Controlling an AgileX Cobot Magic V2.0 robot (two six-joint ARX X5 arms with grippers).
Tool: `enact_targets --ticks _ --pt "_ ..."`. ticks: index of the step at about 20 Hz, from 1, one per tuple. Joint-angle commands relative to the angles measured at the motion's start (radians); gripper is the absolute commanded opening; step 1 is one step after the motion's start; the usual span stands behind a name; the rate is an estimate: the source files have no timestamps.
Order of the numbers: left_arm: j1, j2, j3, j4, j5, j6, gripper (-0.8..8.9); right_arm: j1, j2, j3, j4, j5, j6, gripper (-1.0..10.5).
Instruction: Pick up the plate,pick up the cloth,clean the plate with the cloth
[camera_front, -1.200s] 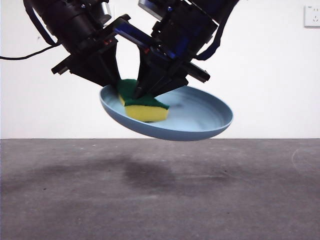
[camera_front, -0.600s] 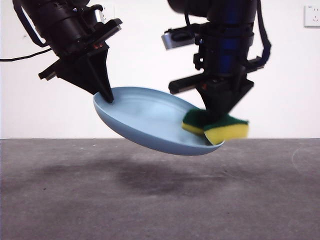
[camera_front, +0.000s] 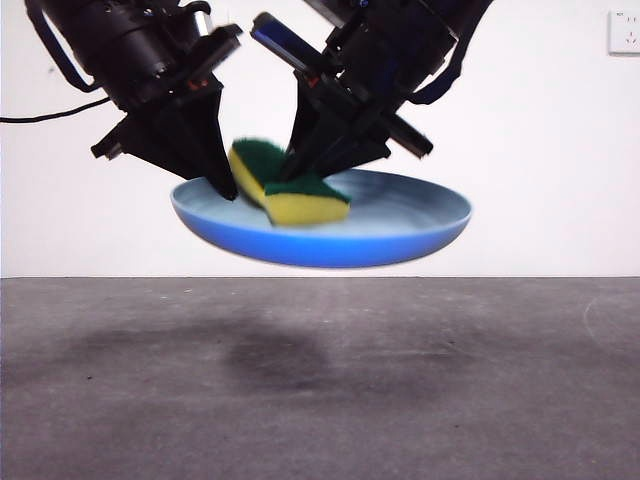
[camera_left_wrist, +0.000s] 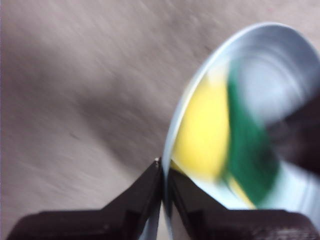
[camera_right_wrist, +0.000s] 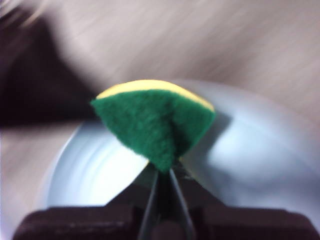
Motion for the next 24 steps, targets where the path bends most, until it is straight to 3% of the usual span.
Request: enact_targets --ticks 1,3,4,7,16,21,22,24 --pt "0.021 -0.005 0.006 0.045 -0.201 0.016 -0.09 0.002 -0.024 -0.011 -0.127 0.003 0.016 -0.2" --pt "0.037 0.006 0.006 0.087 -0.396 0.023 -0.09 0.002 -0.079 -0.011 -0.191 0.007 0.016 -0.2" --pt "0.051 0.016 0.006 0.107 -0.430 0.023 -0.09 0.002 -0.113 -0.011 -0.202 0.007 0.015 -0.2" --pt "0.101 0.068 0.006 0.135 -0.409 0.021 -0.09 0.002 -0.240 -0.011 -0.206 0.033 0.016 -0.2" --pt "0.137 0.231 0.006 0.062 -0.330 0.022 -0.09 0.002 -0.485 -0.011 -0.208 0.285 -0.007 -0.2" --pt "0.137 0.286 0.006 0.038 -0.335 0.024 0.10 0.002 -0.526 -0.012 -0.228 0.521 -0.043 -0.2" --pt "0.137 0.286 0.006 0.037 -0.335 0.024 0.70 0.002 -0.520 -0.012 -0.228 0.556 -0.047 -0.2" --pt "0.137 0.286 0.006 0.037 -0.336 0.023 3.30 0.002 -0.499 -0.012 -0.227 0.611 -0.048 -0.2"
